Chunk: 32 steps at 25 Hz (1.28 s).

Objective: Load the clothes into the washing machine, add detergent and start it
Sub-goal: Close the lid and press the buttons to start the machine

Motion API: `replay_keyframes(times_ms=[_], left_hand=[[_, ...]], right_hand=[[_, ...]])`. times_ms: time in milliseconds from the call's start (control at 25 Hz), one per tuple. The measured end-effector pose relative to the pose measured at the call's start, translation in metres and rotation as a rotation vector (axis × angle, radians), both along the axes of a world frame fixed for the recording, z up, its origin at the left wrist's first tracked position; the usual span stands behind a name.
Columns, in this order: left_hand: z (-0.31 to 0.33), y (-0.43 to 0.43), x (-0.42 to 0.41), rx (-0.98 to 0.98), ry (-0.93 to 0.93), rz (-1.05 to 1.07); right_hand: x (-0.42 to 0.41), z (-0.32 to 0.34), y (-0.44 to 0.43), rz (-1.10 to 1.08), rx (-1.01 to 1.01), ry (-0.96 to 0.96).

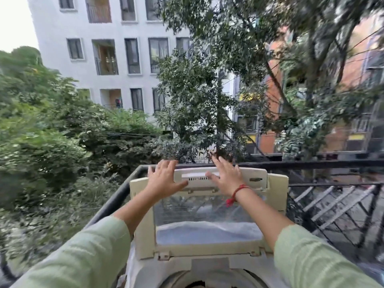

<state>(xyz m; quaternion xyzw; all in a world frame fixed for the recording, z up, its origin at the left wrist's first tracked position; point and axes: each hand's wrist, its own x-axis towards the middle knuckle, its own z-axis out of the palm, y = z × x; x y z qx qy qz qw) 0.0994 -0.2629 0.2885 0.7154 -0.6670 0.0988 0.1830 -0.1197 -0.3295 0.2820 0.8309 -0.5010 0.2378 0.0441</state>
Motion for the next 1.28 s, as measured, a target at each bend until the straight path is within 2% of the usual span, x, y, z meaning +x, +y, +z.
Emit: replay_keyframes(times_ms=[80, 200, 440, 600, 680, 840, 960, 1080, 1280], left_hand=[[-0.010, -0.005, 0.008, 0.076, -0.024, -0.029], [-0.024, -0.005, 0.013, 0.008, -0.069, -0.050], [-0.034, 0.027, 0.013, -0.003, -0.071, -0.085], [-0.047, 0.089, 0.003, -0.041, -0.040, -0.156], [-0.064, 0.125, -0.005, -0.111, -0.032, -0.205], [-0.107, 0.186, -0.019, -0.138, -0.055, -0.269], [-0.140, 0.220, -0.024, -0.082, -0.089, -0.270], [-0.177, 0.254, -0.036, -0.014, -0.045, -0.228], [-0.228, 0.292, -0.039, 0.212, -0.109, -0.214]], right_hand=[[0.000, -0.006, -0.002, -0.038, 0.039, 0.164], [0.001, -0.014, 0.006, -0.090, -0.008, 0.199], [-0.004, -0.025, 0.045, -0.083, -0.055, 0.126], [-0.022, -0.031, 0.090, -0.045, -0.247, -0.132], [-0.036, -0.037, 0.112, -0.001, -0.305, -0.162], [-0.063, -0.062, 0.160, 0.143, -0.159, -0.005], [-0.078, -0.079, 0.189, 0.200, 0.083, 0.136], [-0.087, -0.108, 0.214, 0.243, 0.282, 0.148], [-0.090, -0.156, 0.252, 0.202, 0.508, 0.183]])
